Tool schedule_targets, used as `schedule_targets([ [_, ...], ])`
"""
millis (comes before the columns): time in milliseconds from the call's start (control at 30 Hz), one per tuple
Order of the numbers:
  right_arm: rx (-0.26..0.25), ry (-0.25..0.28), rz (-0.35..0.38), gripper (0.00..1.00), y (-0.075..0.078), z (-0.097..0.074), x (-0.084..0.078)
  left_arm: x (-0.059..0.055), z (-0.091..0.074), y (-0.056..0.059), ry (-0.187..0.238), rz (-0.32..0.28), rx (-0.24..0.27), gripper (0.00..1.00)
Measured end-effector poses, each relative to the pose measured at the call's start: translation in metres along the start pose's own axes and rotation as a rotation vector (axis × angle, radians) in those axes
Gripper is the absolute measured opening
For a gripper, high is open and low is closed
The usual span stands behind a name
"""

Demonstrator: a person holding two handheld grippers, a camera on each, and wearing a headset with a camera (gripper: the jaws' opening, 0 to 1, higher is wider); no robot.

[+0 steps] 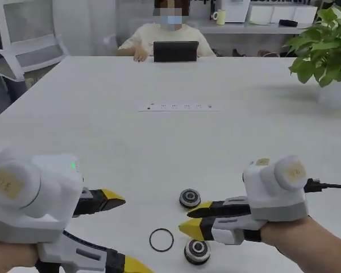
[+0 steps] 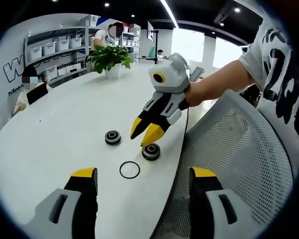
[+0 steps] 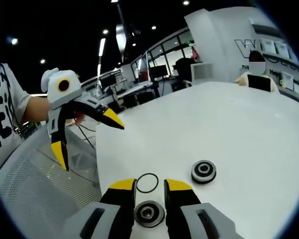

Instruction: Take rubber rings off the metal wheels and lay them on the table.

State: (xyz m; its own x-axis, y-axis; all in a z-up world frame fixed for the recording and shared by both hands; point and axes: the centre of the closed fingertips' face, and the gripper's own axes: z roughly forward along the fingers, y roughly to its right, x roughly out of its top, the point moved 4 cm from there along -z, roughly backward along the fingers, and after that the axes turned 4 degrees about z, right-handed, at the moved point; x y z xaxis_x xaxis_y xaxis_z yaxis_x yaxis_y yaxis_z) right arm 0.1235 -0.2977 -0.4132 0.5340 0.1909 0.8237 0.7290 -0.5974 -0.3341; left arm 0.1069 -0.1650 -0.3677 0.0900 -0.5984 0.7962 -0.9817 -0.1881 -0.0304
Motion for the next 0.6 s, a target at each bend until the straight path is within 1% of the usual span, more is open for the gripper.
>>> schedule_targets([
  [100,-0.013,0.007,0.000,0.21,0.002,-0.007,-0.001,0.001,0.001,-0.001,0.000,0.004,-0.002,0.72],
  [333,-0.050,0.035,0.008,0.23,0.009,-0.024,0.000,0.007,0.003,-0.004,0.010,0.012,0.000,0.70],
  [433,-0.065,0.052,0.013,0.26,0.012,-0.030,0.001,0.010,0.004,-0.005,0.017,0.014,0.003,0.69],
  [600,-0.075,0.063,0.018,0.26,0.014,-0.035,0.000,0.011,0.007,-0.005,0.016,0.014,0.000,0.69],
])
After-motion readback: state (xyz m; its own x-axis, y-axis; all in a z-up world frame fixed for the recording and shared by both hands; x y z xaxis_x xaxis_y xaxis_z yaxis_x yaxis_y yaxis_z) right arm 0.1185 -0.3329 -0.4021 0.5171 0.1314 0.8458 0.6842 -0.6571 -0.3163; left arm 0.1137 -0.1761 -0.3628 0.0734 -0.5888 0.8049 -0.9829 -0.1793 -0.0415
